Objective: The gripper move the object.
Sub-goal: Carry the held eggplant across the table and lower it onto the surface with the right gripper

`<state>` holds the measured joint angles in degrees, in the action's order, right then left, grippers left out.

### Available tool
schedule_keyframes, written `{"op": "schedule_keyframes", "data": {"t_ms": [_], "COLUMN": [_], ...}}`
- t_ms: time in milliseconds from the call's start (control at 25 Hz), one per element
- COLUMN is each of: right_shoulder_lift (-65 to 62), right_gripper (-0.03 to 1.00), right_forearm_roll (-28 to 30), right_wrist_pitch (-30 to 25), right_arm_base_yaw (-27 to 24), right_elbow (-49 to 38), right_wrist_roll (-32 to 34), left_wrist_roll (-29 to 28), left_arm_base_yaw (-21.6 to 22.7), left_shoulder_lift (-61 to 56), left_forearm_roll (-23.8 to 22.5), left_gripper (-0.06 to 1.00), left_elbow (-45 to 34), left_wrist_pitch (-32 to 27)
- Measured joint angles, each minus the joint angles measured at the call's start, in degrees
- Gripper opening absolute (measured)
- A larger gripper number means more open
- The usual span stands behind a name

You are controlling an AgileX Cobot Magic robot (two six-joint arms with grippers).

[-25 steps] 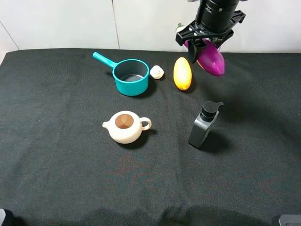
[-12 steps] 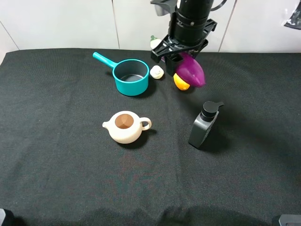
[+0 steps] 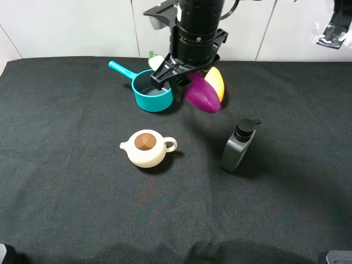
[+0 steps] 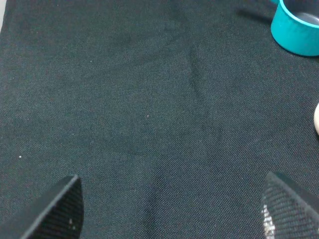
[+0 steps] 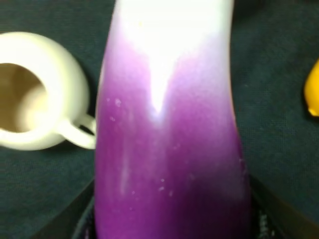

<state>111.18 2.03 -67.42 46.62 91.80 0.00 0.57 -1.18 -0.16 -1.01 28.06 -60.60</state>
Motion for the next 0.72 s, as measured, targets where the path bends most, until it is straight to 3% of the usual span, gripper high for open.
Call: {"op": "schedule_keyframes", "data": {"t_ms": [720], "right_shoulder_lift": [0.0], "right_gripper": [0.39], "right_forearm_roll": [0.02], "right_wrist_pitch": [0.36], "right_arm_base_yaw": [15.28], "right_elbow": [0.0], "right_wrist_roll": [3.9], "left_wrist_roll": [0.0], "left_arm_base_yaw": [0.0], "left_shoulder_lift": [0.0], "left_forearm_roll": [0.0], "left_gripper": [0.76], "left_elbow": [0.0], "left_wrist_pitch": [0.0]}}
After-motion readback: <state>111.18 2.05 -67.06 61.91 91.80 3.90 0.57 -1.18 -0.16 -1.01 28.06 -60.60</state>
